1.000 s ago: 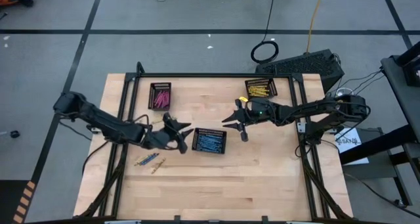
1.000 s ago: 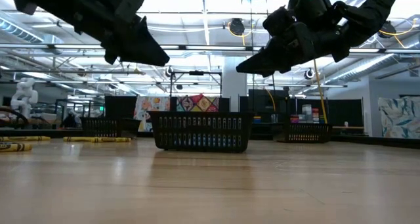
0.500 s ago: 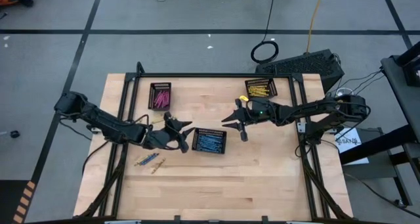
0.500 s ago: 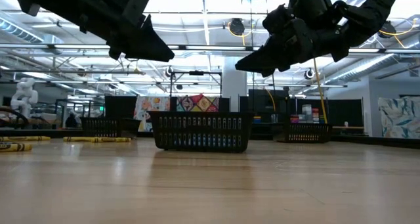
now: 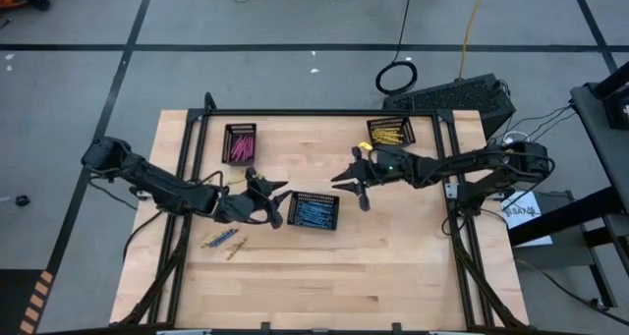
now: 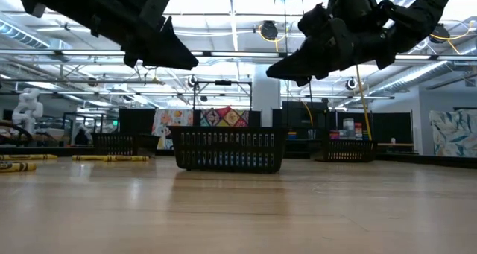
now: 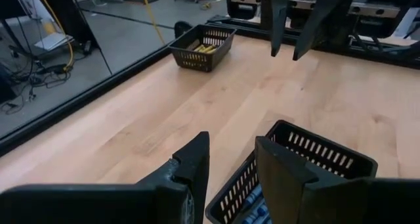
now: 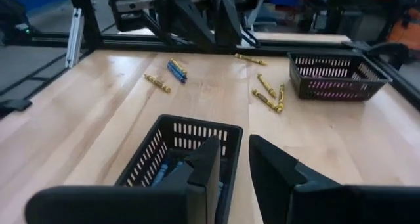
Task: Sort crayons
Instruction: Put the yellow crayon into the top right black bin
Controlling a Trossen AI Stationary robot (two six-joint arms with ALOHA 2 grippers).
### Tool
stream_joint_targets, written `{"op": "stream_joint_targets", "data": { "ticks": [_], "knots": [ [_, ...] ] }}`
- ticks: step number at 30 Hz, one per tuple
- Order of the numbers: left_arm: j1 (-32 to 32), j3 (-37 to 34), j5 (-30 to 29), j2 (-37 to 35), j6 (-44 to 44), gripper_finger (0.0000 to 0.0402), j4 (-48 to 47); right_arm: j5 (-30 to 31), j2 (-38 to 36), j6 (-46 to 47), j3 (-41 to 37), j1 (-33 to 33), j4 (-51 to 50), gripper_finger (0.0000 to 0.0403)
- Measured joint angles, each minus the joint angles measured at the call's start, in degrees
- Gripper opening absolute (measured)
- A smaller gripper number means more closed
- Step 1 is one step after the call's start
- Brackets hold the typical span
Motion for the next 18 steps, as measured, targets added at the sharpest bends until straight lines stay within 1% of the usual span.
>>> {"op": "stream_joint_targets", "data": {
  "ticks": [1,2,4,6,8,10,11,14,18],
  "knots": [
    [-0.3,0.5,-0.1,-0.6,0.5,0.0123,-0.6,0.9,0.0,0.6,0.7,0.0,-1.2,0.0068],
    [-0.9,1.1,-0.4,-1.6,1.5,0.0123,-1.3,3.0,0.0,0.9,2.1,0.1,-3.4,0.0068],
    [-2.7,2.6,-2.0,-3.8,3.7,0.0123,-3.1,8.4,0.0,0.1,6.1,0.0,-12.0,0.0068],
    [-5.0,3.2,-6.5,-6.8,4.7,0.0123,-8.7,12.5,1.2,-0.9,11.0,0.3,-22.7,0.0068],
    [-6.8,3.4,-13.1,-9.5,3.5,0.0123,-14.6,14.7,3.5,-1.1,15.3,0.4,-28.9,0.0068],
    [-8.1,3.4,-18.0,-12.1,-0.1,0.0123,-21.1,14.8,6.4,-2.1,18.1,0.4,-29.7,0.0068],
    [-8.5,3.4,-19.3,-13.0,-2.5,0.0123,-24.0,14.8,7.6,-3.2,19.2,0.4,-28.9,0.0068],
    [-9.2,3.5,-19.7,-14.6,-9.3,0.0123,-29.9,14.9,10.6,-5.6,21.9,0.3,-29.0,0.0068],
    [-10.4,3.5,-19.7,-14.9,-17.3,0.0123,-37.9,14.9,13.6,-5.9,26.3,0.3,-29.0,0.0068]
  ]
}}
